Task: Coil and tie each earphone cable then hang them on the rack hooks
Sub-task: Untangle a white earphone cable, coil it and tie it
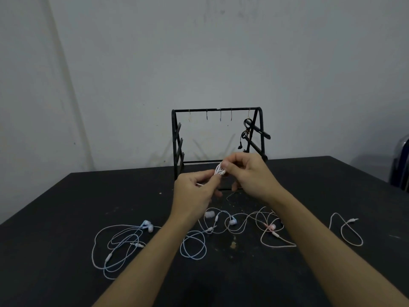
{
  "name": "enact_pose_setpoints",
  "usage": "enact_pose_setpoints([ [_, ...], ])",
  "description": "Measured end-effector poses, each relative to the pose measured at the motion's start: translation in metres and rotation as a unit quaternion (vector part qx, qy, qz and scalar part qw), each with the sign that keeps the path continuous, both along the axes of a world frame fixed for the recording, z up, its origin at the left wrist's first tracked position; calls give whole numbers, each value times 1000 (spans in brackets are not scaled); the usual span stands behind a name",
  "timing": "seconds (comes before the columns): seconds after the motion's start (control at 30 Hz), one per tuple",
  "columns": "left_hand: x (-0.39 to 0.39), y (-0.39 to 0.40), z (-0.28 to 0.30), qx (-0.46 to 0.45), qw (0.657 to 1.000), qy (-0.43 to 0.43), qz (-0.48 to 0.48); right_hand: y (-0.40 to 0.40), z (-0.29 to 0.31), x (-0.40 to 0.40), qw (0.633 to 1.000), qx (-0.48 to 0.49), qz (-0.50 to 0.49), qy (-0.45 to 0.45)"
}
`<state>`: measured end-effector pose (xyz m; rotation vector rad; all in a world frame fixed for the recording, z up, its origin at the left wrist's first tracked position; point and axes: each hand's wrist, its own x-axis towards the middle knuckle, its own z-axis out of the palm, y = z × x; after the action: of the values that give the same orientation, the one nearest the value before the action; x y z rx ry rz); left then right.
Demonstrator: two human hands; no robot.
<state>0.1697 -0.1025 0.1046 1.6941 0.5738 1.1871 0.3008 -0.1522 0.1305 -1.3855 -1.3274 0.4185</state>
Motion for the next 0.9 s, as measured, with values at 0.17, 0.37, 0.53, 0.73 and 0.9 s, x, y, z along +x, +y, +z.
enact_pose_setpoints([
  [0.17,-1,-3,-3,-60,998,-28,-18,0,-4,-4,994,21,12,108],
  [0.37,5,-10,-2,-197,969,-134,-72,-5,4,-1,972,24,79,221],
  [0.53,4,-8,2,-109,992,-40,-53,-9,4,0,988,49,28,140],
  [0.73,2,-4,12,-69,995,-65,-23,-15,7,-4,996,56,14,64],
  [0.9,1,-5,15,-50,995,-81,7,-14,4,-12,991,83,-15,102],
])
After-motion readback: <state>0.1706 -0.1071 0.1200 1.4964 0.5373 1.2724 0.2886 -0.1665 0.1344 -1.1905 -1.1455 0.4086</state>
